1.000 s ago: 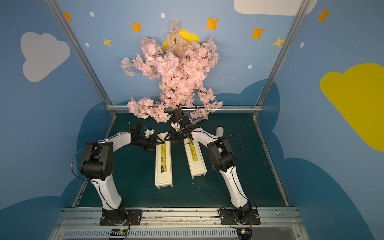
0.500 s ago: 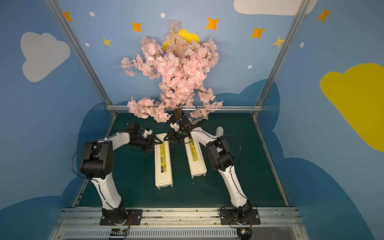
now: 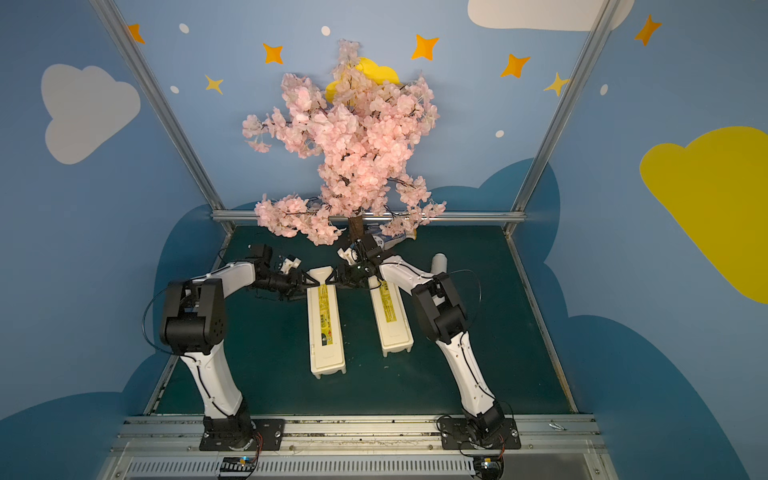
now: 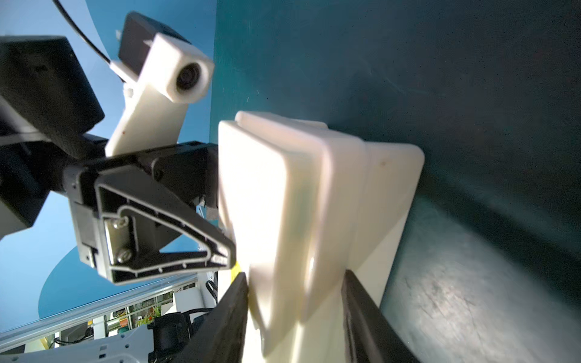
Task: Put plastic wrap rolls into dispensers
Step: Close the lid on the plastic wrap cutting box.
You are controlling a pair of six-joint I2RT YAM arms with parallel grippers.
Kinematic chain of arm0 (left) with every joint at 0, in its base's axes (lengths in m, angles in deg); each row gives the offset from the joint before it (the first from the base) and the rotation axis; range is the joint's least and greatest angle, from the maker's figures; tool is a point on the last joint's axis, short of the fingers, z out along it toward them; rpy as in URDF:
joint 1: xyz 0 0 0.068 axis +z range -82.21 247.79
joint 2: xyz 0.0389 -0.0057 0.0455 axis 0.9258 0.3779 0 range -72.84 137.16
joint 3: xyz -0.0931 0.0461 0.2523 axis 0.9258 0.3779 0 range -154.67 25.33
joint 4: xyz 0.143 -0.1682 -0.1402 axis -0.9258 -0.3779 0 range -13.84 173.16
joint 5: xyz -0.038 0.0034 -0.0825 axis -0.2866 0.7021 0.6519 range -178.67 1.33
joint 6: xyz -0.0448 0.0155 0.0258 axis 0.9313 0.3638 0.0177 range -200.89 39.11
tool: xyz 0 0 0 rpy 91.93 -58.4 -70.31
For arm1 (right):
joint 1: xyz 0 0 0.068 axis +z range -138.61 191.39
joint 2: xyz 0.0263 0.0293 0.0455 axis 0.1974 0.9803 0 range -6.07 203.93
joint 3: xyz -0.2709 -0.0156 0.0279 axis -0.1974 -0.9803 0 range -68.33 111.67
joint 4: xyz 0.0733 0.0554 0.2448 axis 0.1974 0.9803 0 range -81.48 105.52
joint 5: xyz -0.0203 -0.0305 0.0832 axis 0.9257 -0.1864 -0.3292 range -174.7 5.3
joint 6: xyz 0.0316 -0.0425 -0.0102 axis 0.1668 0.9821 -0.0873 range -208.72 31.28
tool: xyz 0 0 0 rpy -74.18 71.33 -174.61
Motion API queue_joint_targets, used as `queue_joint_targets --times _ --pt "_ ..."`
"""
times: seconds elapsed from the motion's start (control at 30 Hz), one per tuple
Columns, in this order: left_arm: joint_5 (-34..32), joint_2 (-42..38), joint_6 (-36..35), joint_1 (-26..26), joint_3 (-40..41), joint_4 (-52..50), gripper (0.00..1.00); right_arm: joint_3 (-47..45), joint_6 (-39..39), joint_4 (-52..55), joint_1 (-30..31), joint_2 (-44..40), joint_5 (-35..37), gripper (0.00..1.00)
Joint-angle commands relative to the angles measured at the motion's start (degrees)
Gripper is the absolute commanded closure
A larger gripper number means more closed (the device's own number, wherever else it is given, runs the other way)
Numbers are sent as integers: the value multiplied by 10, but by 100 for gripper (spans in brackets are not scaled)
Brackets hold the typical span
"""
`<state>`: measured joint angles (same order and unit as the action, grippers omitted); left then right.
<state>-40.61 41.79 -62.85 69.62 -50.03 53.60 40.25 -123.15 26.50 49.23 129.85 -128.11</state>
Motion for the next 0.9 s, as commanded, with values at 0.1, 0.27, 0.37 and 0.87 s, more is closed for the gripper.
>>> queue_joint_targets --times 0.1,0.27,0.37,0.87 --pt "-73 85 -42 -45 -89 -29 45 -30 20 64 20 -7 26 52" --pt "-116 59 -51 -48 -107 -49 27 -38 31 57 15 -31 36 49" --pt "-167 12 -51 -50 -103 -62 13 -55 35 38 5 -60 45 45" --pt "-453 -224 65 -226 10 -128 0 -141 212 64 -27 -271 169 12"
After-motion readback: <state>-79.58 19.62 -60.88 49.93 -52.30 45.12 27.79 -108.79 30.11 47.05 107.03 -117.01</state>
